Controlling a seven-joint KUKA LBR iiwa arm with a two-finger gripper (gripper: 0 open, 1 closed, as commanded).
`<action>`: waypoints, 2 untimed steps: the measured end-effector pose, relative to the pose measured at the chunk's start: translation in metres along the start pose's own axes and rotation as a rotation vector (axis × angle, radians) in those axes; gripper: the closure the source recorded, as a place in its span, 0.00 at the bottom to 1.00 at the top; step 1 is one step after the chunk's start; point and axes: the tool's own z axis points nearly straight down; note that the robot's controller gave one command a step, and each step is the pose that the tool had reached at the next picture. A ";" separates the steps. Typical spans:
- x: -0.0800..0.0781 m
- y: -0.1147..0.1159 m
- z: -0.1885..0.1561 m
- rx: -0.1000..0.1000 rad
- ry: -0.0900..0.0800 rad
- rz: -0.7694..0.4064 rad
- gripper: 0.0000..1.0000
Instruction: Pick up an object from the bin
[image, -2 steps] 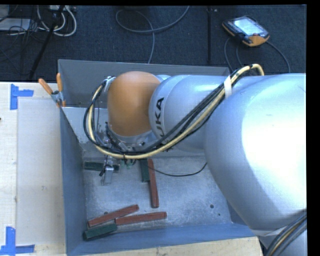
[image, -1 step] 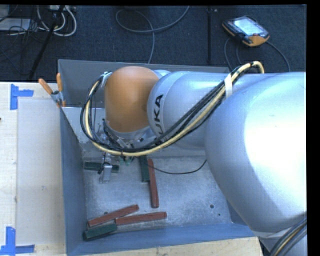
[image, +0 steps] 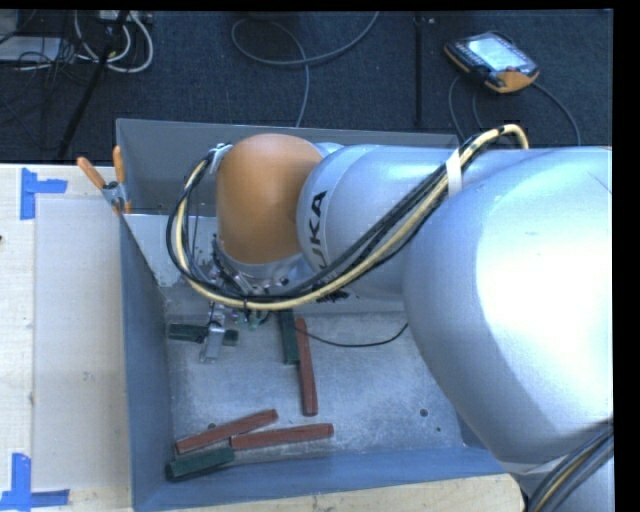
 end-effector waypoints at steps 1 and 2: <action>0.011 -0.001 0.048 0.002 0.003 0.256 0.00; 0.011 -0.007 0.047 0.001 0.002 0.126 1.00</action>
Offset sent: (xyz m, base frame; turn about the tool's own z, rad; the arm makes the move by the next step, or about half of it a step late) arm -0.0124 -0.0046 -0.0470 0.1252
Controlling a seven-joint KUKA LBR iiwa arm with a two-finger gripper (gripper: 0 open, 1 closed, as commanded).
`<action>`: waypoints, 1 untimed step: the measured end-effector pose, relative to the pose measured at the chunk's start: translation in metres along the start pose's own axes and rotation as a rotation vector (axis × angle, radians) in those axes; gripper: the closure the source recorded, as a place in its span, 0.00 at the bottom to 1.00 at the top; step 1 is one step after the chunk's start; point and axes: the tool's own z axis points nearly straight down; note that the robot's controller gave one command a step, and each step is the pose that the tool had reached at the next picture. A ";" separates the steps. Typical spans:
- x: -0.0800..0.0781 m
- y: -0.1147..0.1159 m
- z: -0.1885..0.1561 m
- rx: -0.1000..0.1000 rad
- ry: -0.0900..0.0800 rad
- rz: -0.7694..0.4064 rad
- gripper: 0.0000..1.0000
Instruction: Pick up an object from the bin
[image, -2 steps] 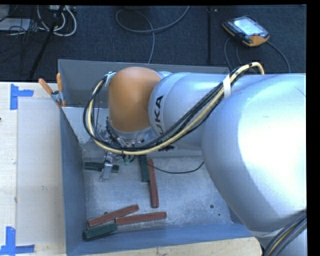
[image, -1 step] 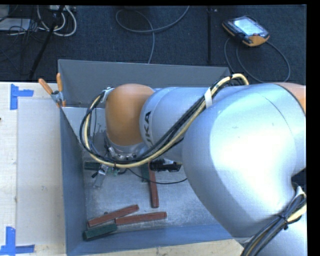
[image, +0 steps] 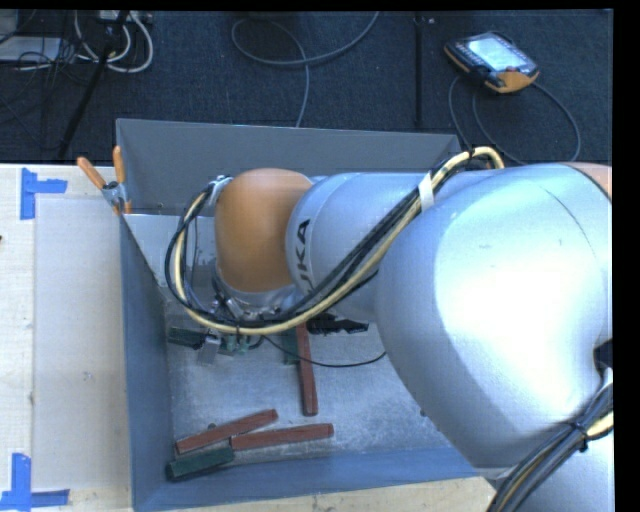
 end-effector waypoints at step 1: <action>0.000 0.000 0.000 0.000 0.000 0.000 1.00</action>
Offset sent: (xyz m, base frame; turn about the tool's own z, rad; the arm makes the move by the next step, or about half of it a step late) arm -0.0003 0.0001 0.0265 0.0000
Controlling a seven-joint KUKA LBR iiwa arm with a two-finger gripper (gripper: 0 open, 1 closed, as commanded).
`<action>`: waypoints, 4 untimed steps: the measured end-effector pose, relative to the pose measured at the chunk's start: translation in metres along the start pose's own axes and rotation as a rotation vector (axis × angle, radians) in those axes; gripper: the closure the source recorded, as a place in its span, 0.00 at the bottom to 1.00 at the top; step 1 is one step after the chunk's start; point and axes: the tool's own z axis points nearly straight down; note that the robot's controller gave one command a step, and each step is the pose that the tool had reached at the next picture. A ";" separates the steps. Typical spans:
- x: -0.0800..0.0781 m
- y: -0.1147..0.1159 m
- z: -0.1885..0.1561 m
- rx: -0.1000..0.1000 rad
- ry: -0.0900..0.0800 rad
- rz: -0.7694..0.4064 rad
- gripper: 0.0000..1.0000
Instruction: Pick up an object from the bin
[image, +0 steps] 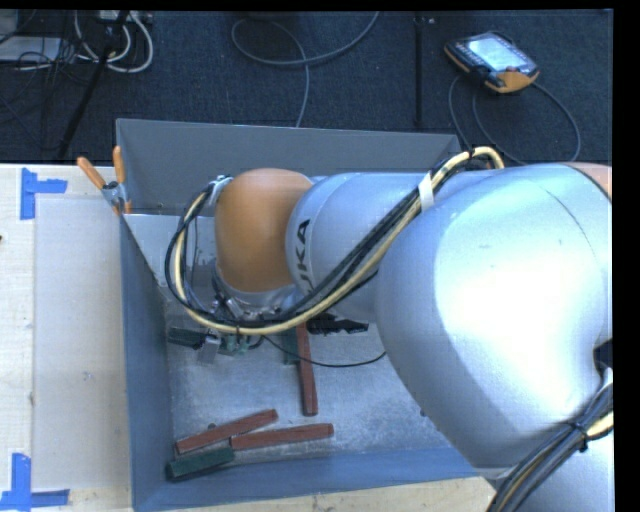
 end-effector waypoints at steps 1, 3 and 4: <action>0.001 -0.001 -0.003 0.001 0.002 0.000 1.00; 0.000 0.000 -0.015 -0.001 -0.002 0.001 1.00; 0.001 -0.001 -0.018 0.001 0.001 0.002 1.00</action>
Offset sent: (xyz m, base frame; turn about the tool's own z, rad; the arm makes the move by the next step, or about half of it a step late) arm 0.0000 0.0000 0.0153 0.0000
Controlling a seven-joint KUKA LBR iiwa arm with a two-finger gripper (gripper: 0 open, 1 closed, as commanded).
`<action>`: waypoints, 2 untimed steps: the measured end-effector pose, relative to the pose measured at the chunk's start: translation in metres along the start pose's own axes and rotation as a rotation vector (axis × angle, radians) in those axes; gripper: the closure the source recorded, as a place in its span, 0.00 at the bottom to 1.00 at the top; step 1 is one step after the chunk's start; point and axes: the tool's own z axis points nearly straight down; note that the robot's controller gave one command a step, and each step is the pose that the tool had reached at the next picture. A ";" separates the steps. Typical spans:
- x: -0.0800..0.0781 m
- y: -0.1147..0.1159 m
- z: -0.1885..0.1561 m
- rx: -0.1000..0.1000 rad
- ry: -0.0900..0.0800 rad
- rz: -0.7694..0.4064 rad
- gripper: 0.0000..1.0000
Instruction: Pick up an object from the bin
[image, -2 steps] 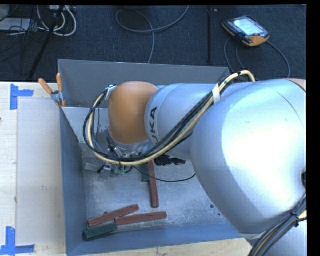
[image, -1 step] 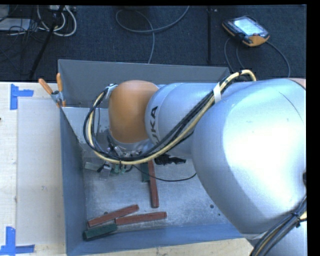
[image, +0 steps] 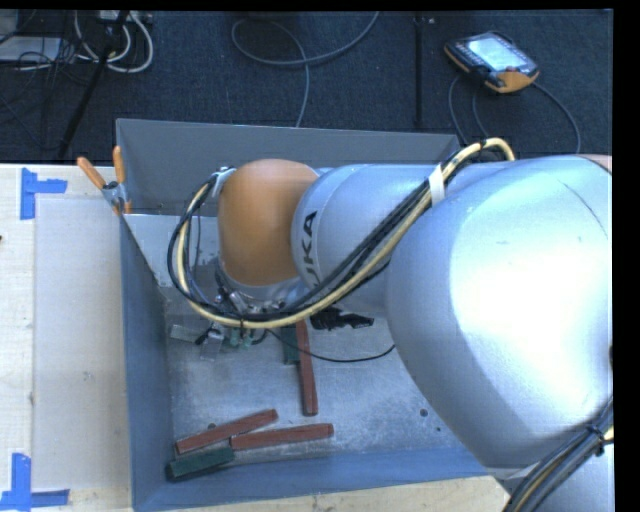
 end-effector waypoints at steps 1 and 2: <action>0.002 -0.001 -0.018 0.004 0.007 0.001 1.00; 0.000 0.000 -0.038 -0.001 0.000 0.001 1.00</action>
Offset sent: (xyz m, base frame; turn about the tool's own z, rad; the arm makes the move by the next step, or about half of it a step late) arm -0.0002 0.0001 0.0770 0.0000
